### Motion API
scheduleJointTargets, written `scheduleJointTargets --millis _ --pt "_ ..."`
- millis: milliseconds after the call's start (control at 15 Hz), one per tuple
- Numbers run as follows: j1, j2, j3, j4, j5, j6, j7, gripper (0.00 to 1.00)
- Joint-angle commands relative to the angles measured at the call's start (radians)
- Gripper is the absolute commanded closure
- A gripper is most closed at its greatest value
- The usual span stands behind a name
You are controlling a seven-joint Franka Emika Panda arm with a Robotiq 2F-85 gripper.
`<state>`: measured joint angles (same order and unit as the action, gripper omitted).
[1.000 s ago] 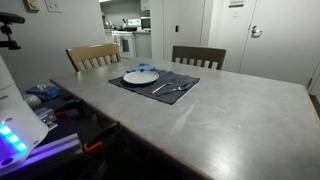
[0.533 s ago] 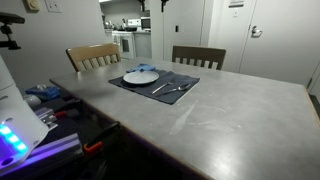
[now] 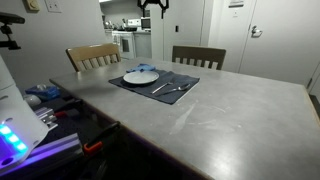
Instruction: Use the blue towel to wipe the plate
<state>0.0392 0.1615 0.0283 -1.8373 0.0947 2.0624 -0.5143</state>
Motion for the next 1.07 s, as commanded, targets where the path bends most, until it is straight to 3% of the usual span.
scheduleJointTargets --millis 0,467,1000 --pt "0.0 0.035 0.02 0.027 -0.039 -0.003 0.051 0.0" --pt "0.006 0.178 0.076 0.091 -0.002 0.013 0.048 0.0" --pt "-0.011 0.343 0.124 0.238 0.0 -0.051 0.0 0.0"
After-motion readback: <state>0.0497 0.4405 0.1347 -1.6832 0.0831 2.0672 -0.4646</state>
